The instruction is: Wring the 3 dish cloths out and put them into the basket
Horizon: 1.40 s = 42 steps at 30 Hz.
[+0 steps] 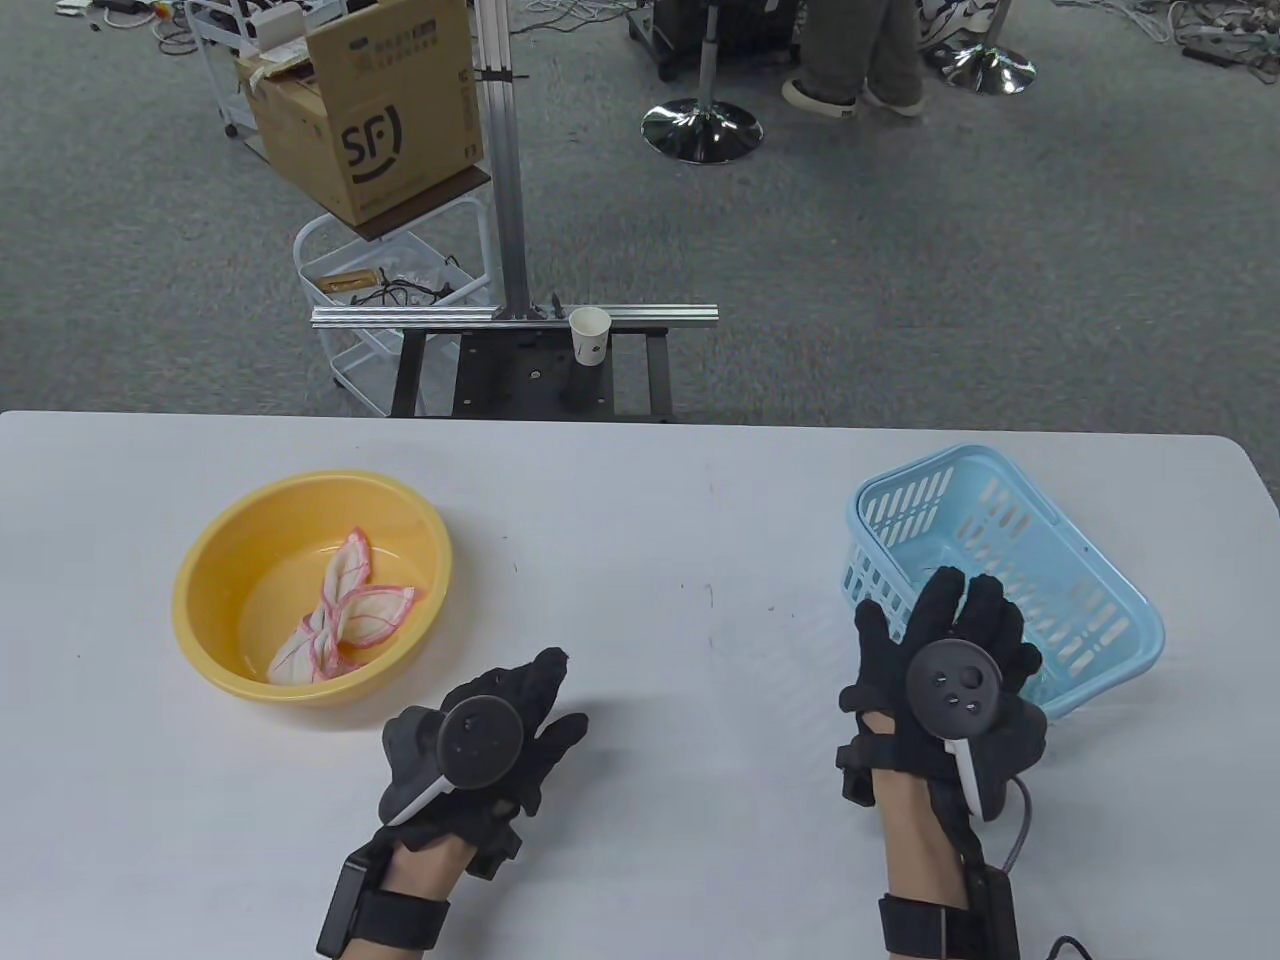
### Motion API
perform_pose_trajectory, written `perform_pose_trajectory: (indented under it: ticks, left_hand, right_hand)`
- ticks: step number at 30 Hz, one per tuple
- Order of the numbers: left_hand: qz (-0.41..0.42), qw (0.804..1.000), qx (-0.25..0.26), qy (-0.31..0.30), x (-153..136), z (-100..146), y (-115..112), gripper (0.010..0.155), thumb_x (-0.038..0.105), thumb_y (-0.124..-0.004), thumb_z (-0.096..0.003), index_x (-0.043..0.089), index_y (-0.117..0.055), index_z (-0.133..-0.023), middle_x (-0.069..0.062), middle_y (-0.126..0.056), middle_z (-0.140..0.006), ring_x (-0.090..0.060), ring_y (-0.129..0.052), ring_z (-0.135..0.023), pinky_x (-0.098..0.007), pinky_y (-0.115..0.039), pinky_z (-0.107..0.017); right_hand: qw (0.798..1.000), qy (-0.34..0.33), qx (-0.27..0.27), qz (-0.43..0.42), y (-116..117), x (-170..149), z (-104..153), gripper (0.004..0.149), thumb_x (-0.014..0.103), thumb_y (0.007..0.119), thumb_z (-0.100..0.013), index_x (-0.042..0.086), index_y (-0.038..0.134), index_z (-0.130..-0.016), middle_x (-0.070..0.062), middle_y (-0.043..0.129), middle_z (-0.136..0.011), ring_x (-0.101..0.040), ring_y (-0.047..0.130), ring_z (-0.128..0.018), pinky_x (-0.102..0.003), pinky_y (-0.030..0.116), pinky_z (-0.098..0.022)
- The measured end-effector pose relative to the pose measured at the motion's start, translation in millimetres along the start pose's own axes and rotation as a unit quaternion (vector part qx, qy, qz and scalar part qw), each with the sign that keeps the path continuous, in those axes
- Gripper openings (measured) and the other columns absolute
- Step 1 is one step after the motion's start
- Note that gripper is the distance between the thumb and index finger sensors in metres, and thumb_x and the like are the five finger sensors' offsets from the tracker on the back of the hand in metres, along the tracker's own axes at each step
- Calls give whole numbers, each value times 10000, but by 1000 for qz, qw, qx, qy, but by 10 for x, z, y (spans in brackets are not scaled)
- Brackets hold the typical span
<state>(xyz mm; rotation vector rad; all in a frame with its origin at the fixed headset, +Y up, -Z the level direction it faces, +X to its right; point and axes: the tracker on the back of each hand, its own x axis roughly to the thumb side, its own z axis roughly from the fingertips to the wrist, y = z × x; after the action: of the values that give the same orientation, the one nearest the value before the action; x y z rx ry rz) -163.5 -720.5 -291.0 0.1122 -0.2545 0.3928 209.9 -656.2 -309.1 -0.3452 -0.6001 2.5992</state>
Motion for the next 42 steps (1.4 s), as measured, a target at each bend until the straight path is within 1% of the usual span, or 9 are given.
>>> perform_pose_trajectory:
  ticks: [8, 16, 22, 25, 26, 28, 33, 37, 42]
  left_hand:
    - [-6, 999, -13, 39, -121, -11, -36, 837, 636, -809, -422, 311, -465, -1113, 75, -652, -1089, -266, -769, -990, -548, -662, -715]
    - [-7, 997, -39, 64, -229, -27, -113, 851, 628, -795, -446, 329, -388, -1131, 67, -483, -1160, -280, -591, -1102, -573, -563, -771]
    - [-12, 996, -55, 74, -253, -24, -172, 867, 619, -796, -438, 331, -365, -1133, 70, -369, -1185, -279, -452, -1151, -589, -469, -804]
    - [-28, 996, -55, 71, -223, -21, -181, 873, 622, -792, -438, 336, -351, -1134, 79, -331, -1188, -272, -354, -1162, -588, -394, -819]
    - [-30, 996, -54, 69, -203, -18, -177, 851, 619, -782, -462, 337, -344, -1135, 81, -321, -1189, -270, -343, -1162, -587, -381, -822]
    - [-28, 996, -53, 64, -156, -17, -165, 861, 626, -784, -454, 340, -342, -1135, 83, -318, -1189, -266, -334, -1163, -585, -366, -826]
    - [-19, 997, -35, 63, -44, -32, -5, 896, 643, -783, -440, 351, -305, -1139, 98, -267, -1194, -260, -265, -1173, -586, -321, -833]
    - [14, 996, -20, 88, -66, -97, 251, 926, 654, -783, -434, 366, -260, -1142, 111, -211, -1198, -251, -205, -1178, -594, -276, -835]
    - [32, 988, -54, 142, -281, -267, 656, 985, 666, -792, -428, 377, -173, -1138, 125, -119, -1192, -248, -113, -1175, -604, -217, -833]
  right_hand:
    - [987, -152, 54, 4, 450, 466, 334, 810, 628, 757, -522, 162, 422, -1095, -197, 352, -1148, -505, 379, -1047, -743, 310, -693]
    - [968, -208, 142, 9, 993, 560, 634, 818, 634, 753, -517, 186, 397, -1102, -184, 306, -1162, -502, 329, -1064, -746, 288, -694]
    - [957, -229, 176, 9, 1161, 533, 747, 820, 634, 752, -517, 191, 391, -1104, -183, 284, -1166, -499, 299, -1070, -747, 275, -693]
    - [955, -237, 177, 11, 1170, 538, 772, 818, 638, 746, -516, 191, 394, -1103, -179, 291, -1166, -497, 305, -1070, -747, 282, -692]
    - [956, -235, 176, 1, 1164, 536, 772, 814, 635, 747, -517, 190, 397, -1102, -179, 294, -1165, -497, 309, -1070, -746, 283, -693]
    - [957, -231, 178, -9, 1159, 534, 777, 813, 632, 750, -516, 187, 404, -1101, -185, 299, -1163, -499, 310, -1069, -747, 283, -693]
    - [956, -227, 183, -15, 1165, 524, 788, 811, 631, 747, -517, 178, 411, -1099, -184, 309, -1161, -499, 326, -1066, -747, 293, -692]
    - [957, -227, 181, -22, 1137, 527, 781, 807, 628, 747, -517, 176, 414, -1098, -186, 317, -1160, -500, 335, -1064, -746, 299, -693]
    - [958, -223, 179, -32, 1115, 520, 773, 805, 628, 746, -517, 174, 418, -1095, -188, 325, -1158, -501, 347, -1062, -746, 306, -693]
